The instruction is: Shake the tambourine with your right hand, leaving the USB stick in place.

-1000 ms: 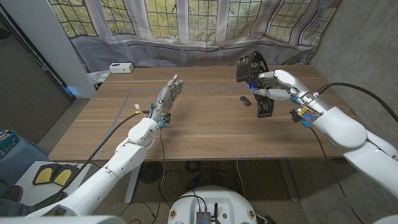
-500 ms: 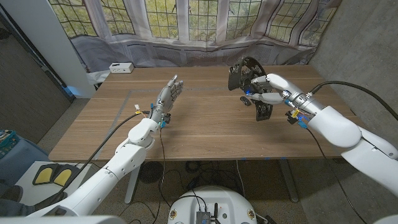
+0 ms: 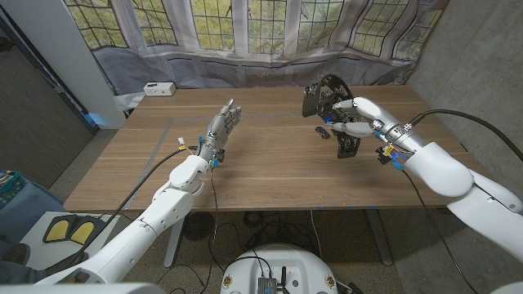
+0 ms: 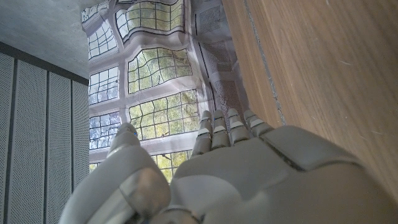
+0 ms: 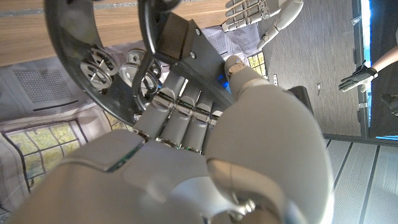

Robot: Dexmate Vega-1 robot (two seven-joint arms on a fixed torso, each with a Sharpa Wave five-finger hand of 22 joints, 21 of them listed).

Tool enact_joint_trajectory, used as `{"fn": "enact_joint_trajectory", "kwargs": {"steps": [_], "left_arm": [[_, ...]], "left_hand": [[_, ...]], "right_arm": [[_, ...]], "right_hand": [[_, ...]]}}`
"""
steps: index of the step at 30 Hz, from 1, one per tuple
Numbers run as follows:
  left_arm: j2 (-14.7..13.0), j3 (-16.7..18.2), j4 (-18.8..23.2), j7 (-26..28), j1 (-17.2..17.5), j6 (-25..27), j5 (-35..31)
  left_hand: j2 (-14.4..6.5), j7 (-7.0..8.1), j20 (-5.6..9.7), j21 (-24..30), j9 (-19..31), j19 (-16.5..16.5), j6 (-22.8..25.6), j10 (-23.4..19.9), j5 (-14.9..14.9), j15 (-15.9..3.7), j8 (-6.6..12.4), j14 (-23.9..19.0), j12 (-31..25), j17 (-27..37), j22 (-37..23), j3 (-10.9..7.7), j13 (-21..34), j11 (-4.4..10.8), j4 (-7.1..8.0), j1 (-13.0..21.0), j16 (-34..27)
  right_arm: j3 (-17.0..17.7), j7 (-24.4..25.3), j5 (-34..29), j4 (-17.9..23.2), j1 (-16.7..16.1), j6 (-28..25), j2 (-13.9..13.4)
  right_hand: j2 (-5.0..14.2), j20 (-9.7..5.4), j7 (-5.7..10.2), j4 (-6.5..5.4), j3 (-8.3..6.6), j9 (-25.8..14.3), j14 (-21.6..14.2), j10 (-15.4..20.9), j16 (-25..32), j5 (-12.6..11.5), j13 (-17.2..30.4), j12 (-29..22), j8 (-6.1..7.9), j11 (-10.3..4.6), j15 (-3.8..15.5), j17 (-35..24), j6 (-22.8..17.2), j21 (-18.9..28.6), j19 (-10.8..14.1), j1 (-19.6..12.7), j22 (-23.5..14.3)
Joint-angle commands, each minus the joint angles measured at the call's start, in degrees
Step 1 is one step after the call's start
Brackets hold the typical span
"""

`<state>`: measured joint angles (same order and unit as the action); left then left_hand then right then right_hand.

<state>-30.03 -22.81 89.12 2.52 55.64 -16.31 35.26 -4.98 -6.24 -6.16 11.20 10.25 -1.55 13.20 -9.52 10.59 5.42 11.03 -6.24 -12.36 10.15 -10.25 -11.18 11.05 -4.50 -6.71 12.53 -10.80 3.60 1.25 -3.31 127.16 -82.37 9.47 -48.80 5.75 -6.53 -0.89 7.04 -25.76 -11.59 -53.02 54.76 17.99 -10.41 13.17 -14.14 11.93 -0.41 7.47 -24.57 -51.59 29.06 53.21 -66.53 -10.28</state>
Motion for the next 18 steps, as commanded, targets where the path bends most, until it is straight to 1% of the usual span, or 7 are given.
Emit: {"fn": "enact_joint_trajectory", "kwargs": {"steps": [1,9,13,18], "left_arm": [[0.2,-0.1,-0.6,-0.3,-0.5,-0.2,0.1],[0.0,-0.2,-0.6,-0.5,-0.8,0.2,0.0],[-0.1,-0.2,-0.7,-0.5,-1.1,0.5,0.1],[-0.2,-0.2,-0.8,-0.8,-1.3,0.6,0.0]], "left_hand": [[-0.4,0.17,-0.4,0.1,0.1,-0.3,0.3,-0.3,-0.2,-0.06,-0.18,0.0,0.2,0.2,-0.1,-0.48,0.2,0.02,0.0,0.1,0.0],[-0.4,0.16,-0.43,0.2,0.1,-0.4,0.4,-0.3,-0.2,-0.11,-0.15,0.0,0.2,0.2,-0.1,-0.5,0.2,-0.04,0.0,0.1,0.0],[-0.4,0.11,-0.46,0.1,0.1,-0.4,0.4,-0.3,-0.2,-0.11,-0.16,0.0,0.2,0.2,-0.1,-0.51,0.2,-0.03,0.0,0.1,0.0],[-0.4,0.08,-0.41,0.2,0.1,-0.4,0.4,-0.3,-0.2,-0.06,-0.16,0.0,0.2,0.2,-0.1,-0.53,0.2,-0.09,0.01,0.1,0.0]], "right_arm": [[1.0,0.5,-1.7,1.0,-0.6,-0.7,-0.1],[1.7,0.1,-3.0,2.0,-1.3,-1.6,-0.1],[2.5,-0.1,-4.1,3.1,-2.0,-2.7,-0.2],[3.4,-0.8,-5.4,4.5,-2.9,-3.8,-0.3]], "right_hand": [[4.43,0.33,4.1,-0.07,-0.3,-0.2,-0.4,0.4,-0.1,-0.3,0.3,0.0,0.4,0.14,1.75,-0.2,-4.7,0.4,0.2,-3.7,-0.2],[4.41,0.33,4.07,0.04,-0.33,-0.2,-0.6,0.5,-0.1,-0.3,0.3,0.0,0.39,0.09,1.89,-0.3,-4.8,0.6,0.2,-3.8,-0.2],[4.38,0.29,4.03,0.03,-0.34,-0.2,-0.5,0.5,-0.2,-0.3,0.3,0.1,0.39,0.28,1.82,-0.2,-4.8,0.7,0.2,-3.7,-0.2],[4.41,0.26,4.07,0.09,-0.35,-0.2,-0.6,0.5,-0.2,-0.3,0.3,0.1,0.33,0.19,1.89,-0.3,-4.7,0.8,0.2,-3.8,-0.2]]}}
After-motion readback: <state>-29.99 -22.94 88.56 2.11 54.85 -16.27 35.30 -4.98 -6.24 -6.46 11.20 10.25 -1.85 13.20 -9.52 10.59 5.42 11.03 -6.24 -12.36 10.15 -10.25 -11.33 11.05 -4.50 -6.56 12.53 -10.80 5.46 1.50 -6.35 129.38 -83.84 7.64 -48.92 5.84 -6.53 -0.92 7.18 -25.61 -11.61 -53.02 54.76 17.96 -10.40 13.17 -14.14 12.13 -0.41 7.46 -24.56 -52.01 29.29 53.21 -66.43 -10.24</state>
